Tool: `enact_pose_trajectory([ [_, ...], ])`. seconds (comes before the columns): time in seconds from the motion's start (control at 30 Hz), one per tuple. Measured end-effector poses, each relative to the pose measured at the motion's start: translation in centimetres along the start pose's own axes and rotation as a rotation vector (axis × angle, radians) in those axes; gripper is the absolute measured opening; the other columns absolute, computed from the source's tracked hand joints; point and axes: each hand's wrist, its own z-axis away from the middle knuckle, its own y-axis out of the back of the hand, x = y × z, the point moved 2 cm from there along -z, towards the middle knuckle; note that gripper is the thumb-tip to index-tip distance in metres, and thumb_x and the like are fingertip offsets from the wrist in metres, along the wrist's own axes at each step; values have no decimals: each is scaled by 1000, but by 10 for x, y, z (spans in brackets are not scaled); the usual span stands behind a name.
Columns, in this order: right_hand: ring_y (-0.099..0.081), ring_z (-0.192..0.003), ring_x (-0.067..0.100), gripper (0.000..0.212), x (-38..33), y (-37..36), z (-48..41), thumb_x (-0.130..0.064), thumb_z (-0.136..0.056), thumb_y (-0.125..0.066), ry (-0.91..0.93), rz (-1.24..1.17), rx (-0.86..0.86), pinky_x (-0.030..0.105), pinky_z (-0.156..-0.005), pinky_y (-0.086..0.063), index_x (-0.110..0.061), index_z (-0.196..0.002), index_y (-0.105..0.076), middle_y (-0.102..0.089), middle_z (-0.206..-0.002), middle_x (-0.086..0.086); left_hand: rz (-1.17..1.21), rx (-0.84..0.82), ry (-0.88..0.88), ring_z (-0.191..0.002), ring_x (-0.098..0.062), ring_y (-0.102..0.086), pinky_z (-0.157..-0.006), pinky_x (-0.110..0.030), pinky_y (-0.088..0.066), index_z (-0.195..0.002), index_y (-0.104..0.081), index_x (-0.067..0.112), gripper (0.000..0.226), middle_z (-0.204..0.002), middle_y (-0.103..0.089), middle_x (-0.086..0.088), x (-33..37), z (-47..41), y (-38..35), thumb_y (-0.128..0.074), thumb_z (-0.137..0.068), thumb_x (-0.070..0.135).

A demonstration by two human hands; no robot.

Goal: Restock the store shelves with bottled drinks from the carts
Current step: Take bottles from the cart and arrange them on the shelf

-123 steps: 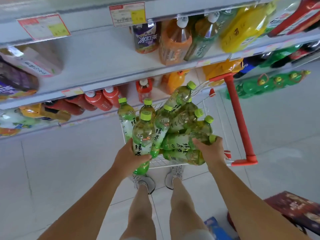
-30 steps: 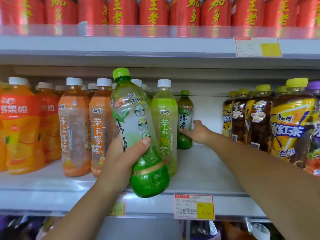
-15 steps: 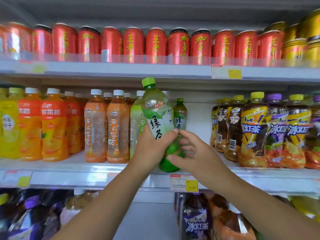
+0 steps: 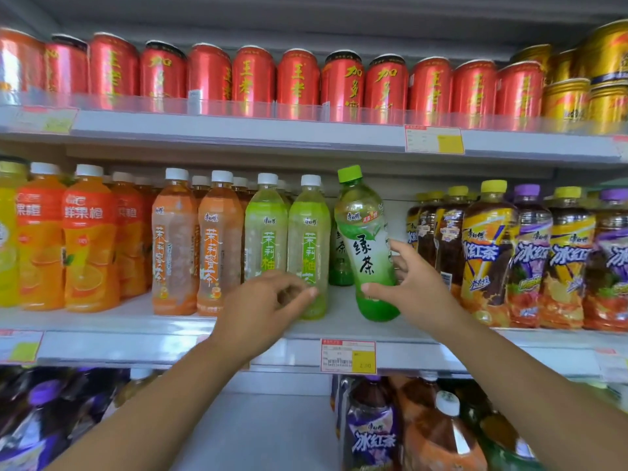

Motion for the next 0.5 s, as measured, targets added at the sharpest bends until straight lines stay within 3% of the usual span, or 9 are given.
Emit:
enact_pose_trajectory([
  [0.1, -53, -111, 7, 75, 19, -2, -13, -19, -77, -80, -95, -32, -17, 25, -89, -45, -23, -139, -38, -53, -123, -8, -202, 56, -139, -68, 3, -55, -59, -17, -41, -76, -72, 34, 46, -69, -55, 22, -18, 12, -5, -44, -84, 70],
  [0.17, -60, -102, 12, 70, 32, -2, -33, -20, -76, -81, -192, -58, -49, 30, -88, -49, -20, -132, -40, -60, -117, -5, -238, 107, -194, -60, 6, -46, -52, -17, -37, -69, -71, 35, 44, -61, -42, 25, -17, 14, -8, -49, -81, 71],
  [0.27, -63, -106, 22, 80, 50, 2, -65, -23, -61, -88, -270, -27, -74, 45, -98, -49, -19, -127, -42, -64, -118, 1, -180, 156, -201, -55, 5, -43, -47, -17, -33, -63, -68, 33, 43, -57, -34, 30, -17, 13, -10, -53, -77, 71],
  [0.4, -59, -107, 22, 64, 66, 0, -92, -9, -73, -81, -317, 32, -28, 34, -95, -47, -14, -126, -45, -61, -113, 2, -136, 186, -209, -52, 4, -41, -47, -18, -31, -59, -65, 31, 45, -54, -32, 30, -20, 15, -11, -55, -76, 72],
  [0.5, -60, -110, 27, 65, 80, -4, -117, -10, -70, -84, -333, 71, 16, 44, -100, -47, -10, -125, -51, -64, -118, 7, -132, 196, -233, -51, 3, -38, -46, -19, -30, -58, -61, 30, 45, -55, -30, 29, -22, 14, -12, -57, -77, 70],
])
